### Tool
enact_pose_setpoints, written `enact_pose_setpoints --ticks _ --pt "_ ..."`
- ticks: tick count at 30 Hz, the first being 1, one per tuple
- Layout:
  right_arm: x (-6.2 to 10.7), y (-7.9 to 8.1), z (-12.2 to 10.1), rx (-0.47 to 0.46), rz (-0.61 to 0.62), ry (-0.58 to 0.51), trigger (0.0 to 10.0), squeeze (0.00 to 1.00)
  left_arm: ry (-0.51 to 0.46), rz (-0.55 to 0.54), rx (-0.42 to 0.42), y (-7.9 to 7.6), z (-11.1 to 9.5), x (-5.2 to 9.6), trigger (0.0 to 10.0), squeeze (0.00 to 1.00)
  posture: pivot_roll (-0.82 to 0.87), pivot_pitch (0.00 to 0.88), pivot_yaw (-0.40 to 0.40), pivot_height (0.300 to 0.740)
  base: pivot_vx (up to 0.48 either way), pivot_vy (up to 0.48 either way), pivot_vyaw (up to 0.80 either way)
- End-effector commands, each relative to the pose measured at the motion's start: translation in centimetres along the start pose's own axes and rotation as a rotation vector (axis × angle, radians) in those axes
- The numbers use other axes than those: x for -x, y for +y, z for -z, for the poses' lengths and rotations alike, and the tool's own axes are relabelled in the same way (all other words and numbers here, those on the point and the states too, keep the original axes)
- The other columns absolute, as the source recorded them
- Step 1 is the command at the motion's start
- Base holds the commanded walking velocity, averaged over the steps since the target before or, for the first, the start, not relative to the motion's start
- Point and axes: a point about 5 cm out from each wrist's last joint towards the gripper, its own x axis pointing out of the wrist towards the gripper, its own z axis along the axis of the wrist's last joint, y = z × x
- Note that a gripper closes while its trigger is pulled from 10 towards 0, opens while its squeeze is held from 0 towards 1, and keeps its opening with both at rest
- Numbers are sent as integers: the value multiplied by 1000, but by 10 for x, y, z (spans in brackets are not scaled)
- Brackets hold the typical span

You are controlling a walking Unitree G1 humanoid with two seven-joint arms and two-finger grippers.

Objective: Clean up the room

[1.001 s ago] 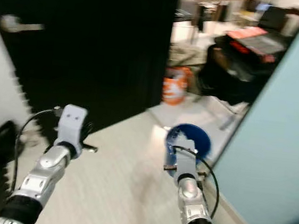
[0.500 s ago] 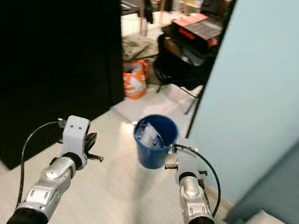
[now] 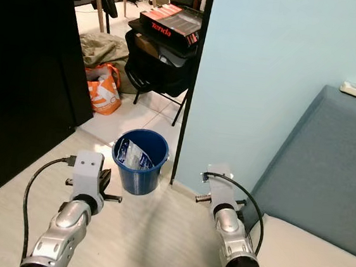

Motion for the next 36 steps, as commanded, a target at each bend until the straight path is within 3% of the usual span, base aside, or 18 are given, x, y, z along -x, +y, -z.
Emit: enact_pose_setpoints --ticks 1,11,21,36 --pt "2 0 7 -4 -4 20 10000 0 2 -11 -19 3 0 2 10000 0 58 98 -73 740 0 0 0" --pt "3 10 8 -94 -27 21 10000 0 -27 -10 -32 8 -8 0 10000 0 82 102 -37 740 0 0 0" --pt "3 13 8 -119 -17 18 10000 0 -33 4 -31 11 -12 -4 10000 0 84 102 -14 740 0 0 0" --pt "2 13 4 -94 -30 4 10000 0 -50 -14 6 13 -14 -2 10000 0 82 102 -25 740 350 0 0"
